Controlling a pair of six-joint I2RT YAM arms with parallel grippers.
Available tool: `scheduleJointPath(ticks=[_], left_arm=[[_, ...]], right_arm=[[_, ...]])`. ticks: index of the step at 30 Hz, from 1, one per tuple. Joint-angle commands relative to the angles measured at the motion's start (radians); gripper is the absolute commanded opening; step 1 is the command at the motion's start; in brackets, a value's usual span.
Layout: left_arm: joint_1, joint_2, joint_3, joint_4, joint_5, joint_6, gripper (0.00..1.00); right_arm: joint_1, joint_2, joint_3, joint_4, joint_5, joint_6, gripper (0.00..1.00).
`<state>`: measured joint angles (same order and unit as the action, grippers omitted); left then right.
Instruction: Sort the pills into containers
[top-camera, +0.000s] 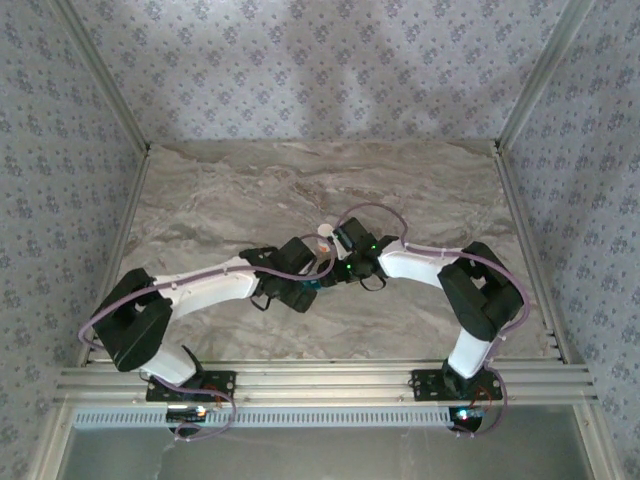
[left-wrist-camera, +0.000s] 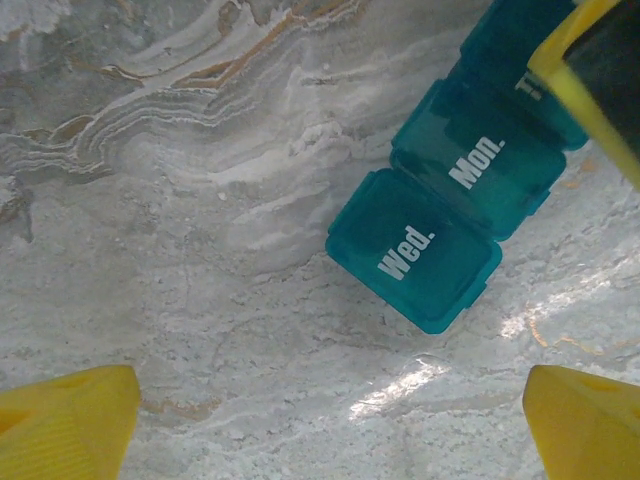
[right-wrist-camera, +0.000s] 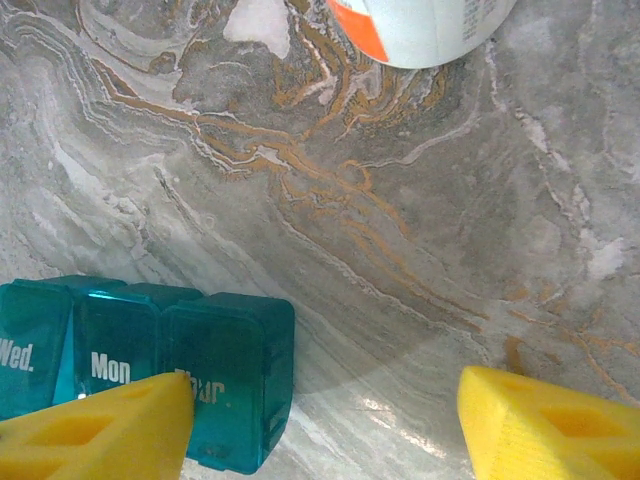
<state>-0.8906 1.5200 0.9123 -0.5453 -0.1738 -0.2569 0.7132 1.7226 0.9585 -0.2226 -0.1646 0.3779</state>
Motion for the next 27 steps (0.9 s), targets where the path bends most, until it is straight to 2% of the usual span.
scheduleJointPath(ticks=[1, 14, 27], left_arm=[[-0.007, 0.024, 0.025, 0.017, -0.025, 0.021, 0.98], [-0.003, 0.06, 0.041, 0.032, -0.095, 0.027, 0.98], [0.066, 0.024, 0.044, 0.041, -0.099, 0.031, 0.98]], right_arm=[[0.005, 0.023, 0.013, 0.001, 0.027, 0.018, 0.71], [0.006, 0.032, 0.003, 0.006, 0.025, 0.019, 0.7], [0.006, 0.034, -0.007, 0.011, 0.025, 0.021, 0.69]])
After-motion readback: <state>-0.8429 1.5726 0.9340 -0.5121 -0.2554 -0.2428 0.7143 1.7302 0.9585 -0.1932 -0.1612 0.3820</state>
